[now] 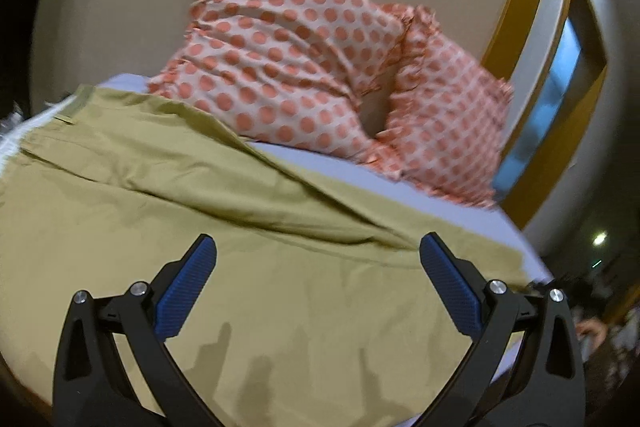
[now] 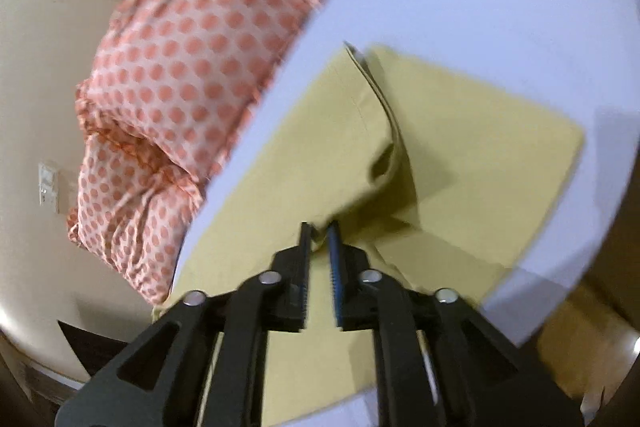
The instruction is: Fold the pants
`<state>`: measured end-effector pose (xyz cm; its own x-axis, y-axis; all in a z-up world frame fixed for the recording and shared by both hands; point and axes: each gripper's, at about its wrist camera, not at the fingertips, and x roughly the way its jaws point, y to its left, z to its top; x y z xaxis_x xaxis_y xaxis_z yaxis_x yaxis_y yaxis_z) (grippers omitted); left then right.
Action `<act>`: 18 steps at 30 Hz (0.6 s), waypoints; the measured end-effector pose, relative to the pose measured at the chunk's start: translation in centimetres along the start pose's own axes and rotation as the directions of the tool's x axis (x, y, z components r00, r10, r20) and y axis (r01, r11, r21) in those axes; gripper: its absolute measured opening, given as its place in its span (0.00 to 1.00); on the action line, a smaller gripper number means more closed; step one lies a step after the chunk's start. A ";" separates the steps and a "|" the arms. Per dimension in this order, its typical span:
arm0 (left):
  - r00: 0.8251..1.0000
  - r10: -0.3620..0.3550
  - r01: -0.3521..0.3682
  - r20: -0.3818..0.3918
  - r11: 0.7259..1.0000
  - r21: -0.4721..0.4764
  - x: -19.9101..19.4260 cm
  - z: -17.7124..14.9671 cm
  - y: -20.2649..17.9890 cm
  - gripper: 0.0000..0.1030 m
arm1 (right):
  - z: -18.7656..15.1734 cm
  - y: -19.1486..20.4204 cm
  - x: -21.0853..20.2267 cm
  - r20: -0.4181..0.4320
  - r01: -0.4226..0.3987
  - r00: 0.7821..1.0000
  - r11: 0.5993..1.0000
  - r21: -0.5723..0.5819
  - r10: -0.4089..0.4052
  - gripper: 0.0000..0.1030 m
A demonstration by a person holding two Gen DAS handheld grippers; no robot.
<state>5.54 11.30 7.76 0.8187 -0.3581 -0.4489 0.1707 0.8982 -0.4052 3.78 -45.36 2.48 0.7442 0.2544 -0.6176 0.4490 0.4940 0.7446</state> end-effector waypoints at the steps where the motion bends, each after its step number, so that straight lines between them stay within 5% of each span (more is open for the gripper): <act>1: 1.000 -0.014 0.013 -0.013 1.000 -0.022 0.2 0.3 0.4 0.98 | -0.3 -0.3 -0.2 0.001 0.004 1.000 1.000 0.000 -0.004 0.30; 3: 0.999 -0.009 0.006 -0.047 0.997 -0.070 0.7 0.7 1.4 0.98 | 0.0 -0.1 0.3 0.006 -0.007 1.000 1.000 0.006 0.007 0.45; 11: 0.998 0.042 -0.051 -0.044 0.977 -0.207 1.6 3.1 5.5 0.98 | 0.2 0.2 0.9 0.001 -0.001 1.000 1.000 0.016 0.001 0.45; 12: 0.998 0.044 -0.054 -0.048 0.975 -0.214 1.9 3.5 5.8 0.98 | 0.5 0.2 1.2 0.015 -0.004 1.000 1.000 0.014 0.003 0.39; 13: 0.997 0.047 -0.058 -0.053 0.974 -0.219 2.6 4.3 6.1 0.98 | 0.7 0.4 1.6 0.024 -0.005 1.000 1.000 0.005 0.005 0.05; 18: 0.994 0.071 -0.091 -0.089 0.964 -0.249 6.6 8.0 7.9 0.97 | 1.7 0.0 1.3 0.100 -0.157 0.983 0.988 -0.008 0.157 0.01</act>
<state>16.69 18.08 7.98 0.7769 -0.3150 -0.5452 -0.0462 0.8350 -0.5483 5.62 -46.48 2.10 0.8510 0.2448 -0.4646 0.3225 0.4545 0.8303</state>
